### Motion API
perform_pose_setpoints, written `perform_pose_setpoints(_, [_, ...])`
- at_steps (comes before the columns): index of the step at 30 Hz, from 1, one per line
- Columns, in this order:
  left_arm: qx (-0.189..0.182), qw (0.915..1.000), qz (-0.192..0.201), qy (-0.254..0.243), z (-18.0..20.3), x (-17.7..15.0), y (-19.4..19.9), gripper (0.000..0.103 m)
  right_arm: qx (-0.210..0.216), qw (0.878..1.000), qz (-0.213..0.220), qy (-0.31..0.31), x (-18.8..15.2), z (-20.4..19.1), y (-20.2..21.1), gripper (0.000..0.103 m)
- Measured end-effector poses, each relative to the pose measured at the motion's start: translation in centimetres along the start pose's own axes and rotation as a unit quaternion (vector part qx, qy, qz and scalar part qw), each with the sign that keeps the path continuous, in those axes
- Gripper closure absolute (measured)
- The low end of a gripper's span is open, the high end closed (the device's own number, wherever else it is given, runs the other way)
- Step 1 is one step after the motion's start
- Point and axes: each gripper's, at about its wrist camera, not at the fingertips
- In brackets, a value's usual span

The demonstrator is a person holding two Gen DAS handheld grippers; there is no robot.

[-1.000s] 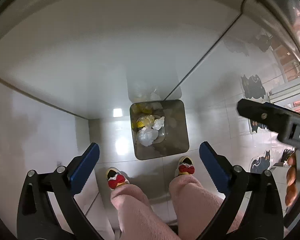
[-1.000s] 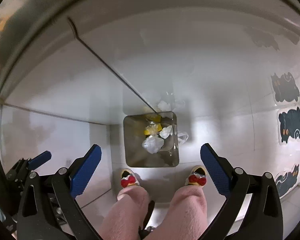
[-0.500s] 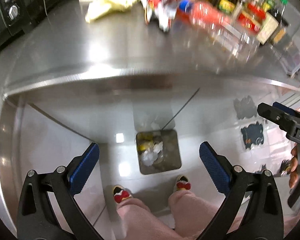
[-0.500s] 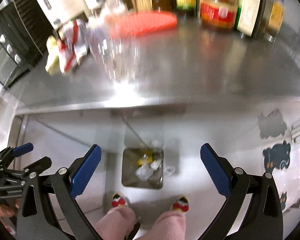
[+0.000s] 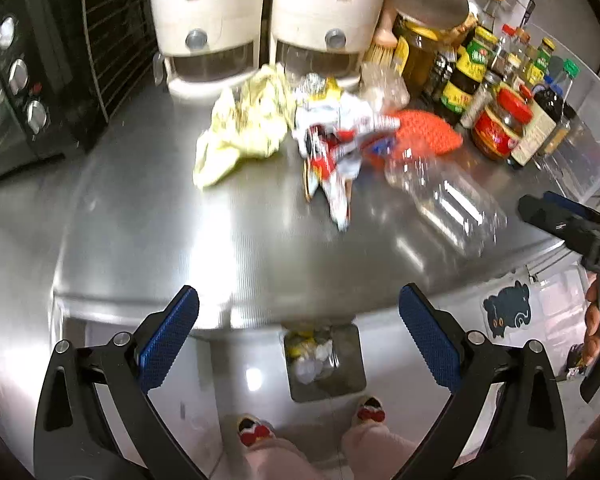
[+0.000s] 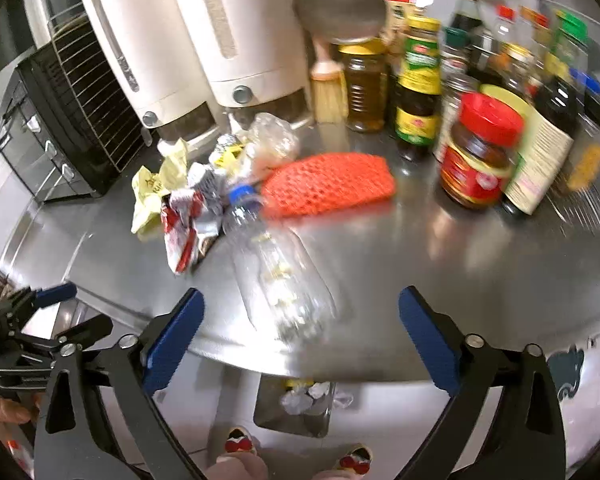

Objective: Collect trash
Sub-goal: 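Move both open tools back toward the counter trash, then grasp the red-white snack bag with the left tool while the right tool grasps the clear bottle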

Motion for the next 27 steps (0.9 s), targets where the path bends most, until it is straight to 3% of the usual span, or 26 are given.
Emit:
perform_pose_setpoints(2, [0.0, 0.9999, 0.011, -0.004, 0.0, 1.6, -0.1, 0.008, 0.006, 1.0, -0.018, 0.01, 0.7, -0.6, -1.5, 0.022])
perform_pose_setpoints(4, [-0.001, 0.9998, 0.02, -0.005, -0.1, 2.5, 0.0, 0.009, 0.01, 0.999, -0.032, 0.013, 0.9, -1.0, -2.7, 0.024])
perform_pose_setpoints(10, [-0.014, 0.9992, 0.034, -0.018, 0.5, 5.8, -1.1, 0.021, 0.005, 0.998, -0.06, 0.032, 0.9, -1.7, -5.3, 0.025])
perform_pose_setpoints(19, [-0.037, 0.9989, -0.025, -0.016, 0.9, 7.2, -6.7, 0.029, 0.008, 0.995, -0.089, 0.039, 0.8, -1.4, -7.5, 0.025])
perform_pose_setpoints(22, [-0.047, 0.998, -0.039, -0.016, 1.0, 7.3, -8.1, 0.039, 0.007, 0.994, -0.097, 0.04, 0.6, -1.3, -8.1, 0.025])
perform_pose_setpoints(24, [-0.054, 0.9973, -0.047, -0.014, 1.1, 7.4, -8.7, 0.055, 0.009, 0.994, -0.104, 0.036, 0.4, -1.1, -8.4, 0.025])
perform_pose_setpoints(27, [-0.064, 0.9964, -0.055, -0.011, 1.1, 7.5, -9.4, 0.071, 0.014, 0.994, -0.107, 0.032, 0.0, -0.9, -8.4, 0.026])
Point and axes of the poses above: each gripper's, at about its wrist camera, not at the fingertips, and y roughly against the way its jaws point, z to its right, x to its top, and after that the axes turned 6 degrees about -y, right-handed
